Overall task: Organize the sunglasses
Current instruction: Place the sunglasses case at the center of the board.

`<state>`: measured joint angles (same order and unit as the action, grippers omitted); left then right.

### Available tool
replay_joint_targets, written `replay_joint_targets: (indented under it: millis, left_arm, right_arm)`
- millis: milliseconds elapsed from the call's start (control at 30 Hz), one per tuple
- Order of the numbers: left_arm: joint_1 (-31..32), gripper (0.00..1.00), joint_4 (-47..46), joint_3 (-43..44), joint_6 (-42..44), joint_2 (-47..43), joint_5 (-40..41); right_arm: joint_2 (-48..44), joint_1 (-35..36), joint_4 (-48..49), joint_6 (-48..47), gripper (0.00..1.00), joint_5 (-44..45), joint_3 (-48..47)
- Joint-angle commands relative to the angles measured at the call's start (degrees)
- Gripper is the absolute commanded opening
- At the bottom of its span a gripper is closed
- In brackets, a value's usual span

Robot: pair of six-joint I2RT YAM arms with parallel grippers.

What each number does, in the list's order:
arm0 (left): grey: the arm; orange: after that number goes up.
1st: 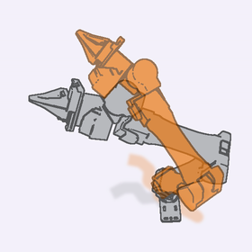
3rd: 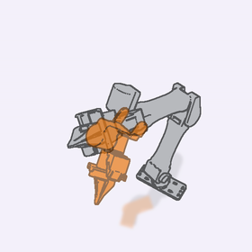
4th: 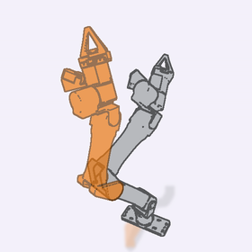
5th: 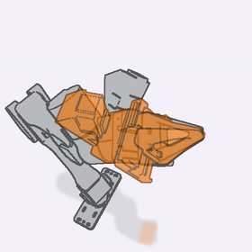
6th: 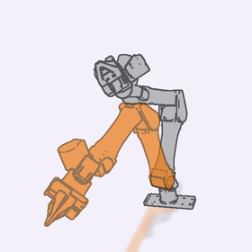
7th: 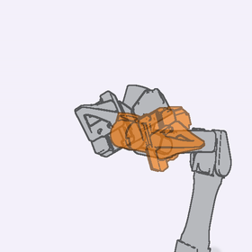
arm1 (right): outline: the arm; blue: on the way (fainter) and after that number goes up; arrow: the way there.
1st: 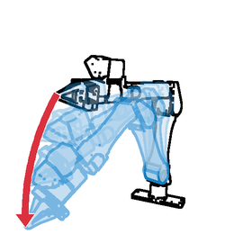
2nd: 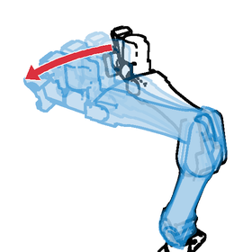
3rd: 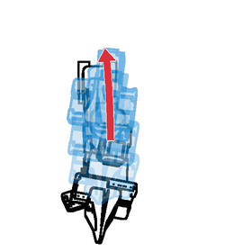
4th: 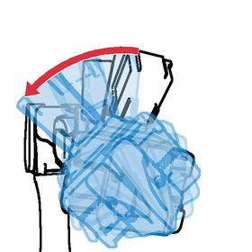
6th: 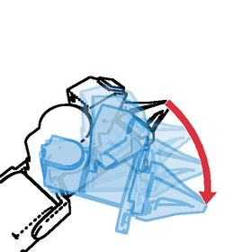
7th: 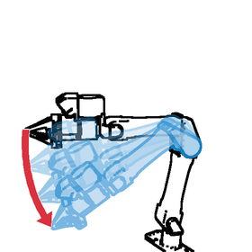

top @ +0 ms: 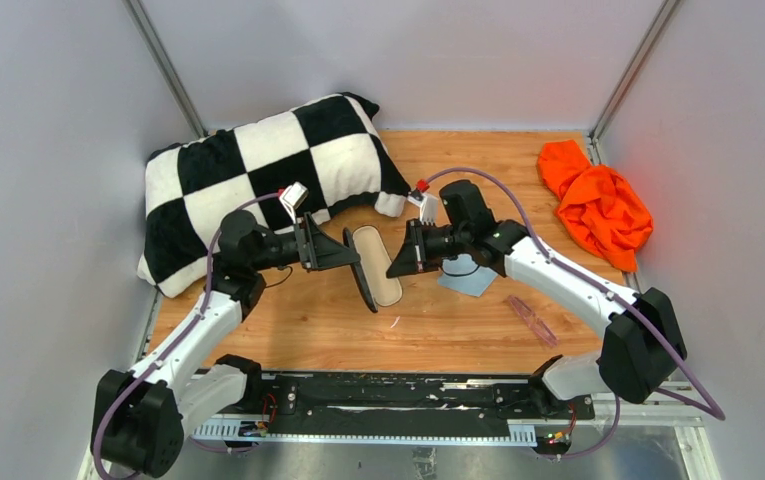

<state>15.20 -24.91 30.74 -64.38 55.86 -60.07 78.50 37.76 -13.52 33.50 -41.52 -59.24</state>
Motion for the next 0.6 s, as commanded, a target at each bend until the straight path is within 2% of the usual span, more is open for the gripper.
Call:
replay_joint_targets:
  millis: [0,33,67,133,200,333,467,567]
  left_arm:
    - [0.4,0.60,7.3,2.4,9.3,0.5,1.6]
    - [0.4,0.67,14.7,4.7,13.9,0.6,3.9]
    - [0.5,0.72,27.3,8.2,21.5,0.9,8.0]
    - [0.5,0.85,48.7,16.3,34.3,2.6,20.4]
    - [0.4,0.89,58.3,21.3,40.1,4.9,28.2]
    - [0.4,0.93,62.0,24.4,41.6,6.1,31.1]
    - [0.4,0.94,62.0,25.7,40.3,3.5,33.9]
    - [0.4,0.94,62.0,26.9,38.2,0.4,35.6]
  right_arm:
    - [-0.4,0.7,-2.3,5.8,0.00,4.9,0.5]
    - [-0.6,0.7,-2.3,6.6,0.00,6.2,1.1]
    - [-0.9,0.7,-2.3,7.4,0.00,7.4,1.6]
    - [-1.6,0.6,-2.2,9.0,0.00,9.8,2.8]
    - [-2.2,0.4,-1.7,10.4,0.00,12.2,4.2]
    - [-2.5,-0.2,-0.5,13.0,0.00,16.2,7.0]
    - [-1.1,-0.5,-0.5,16.8,0.00,21.2,8.8]
    - [0.9,-0.6,3.1,21.3,0.00,22.1,10.3]
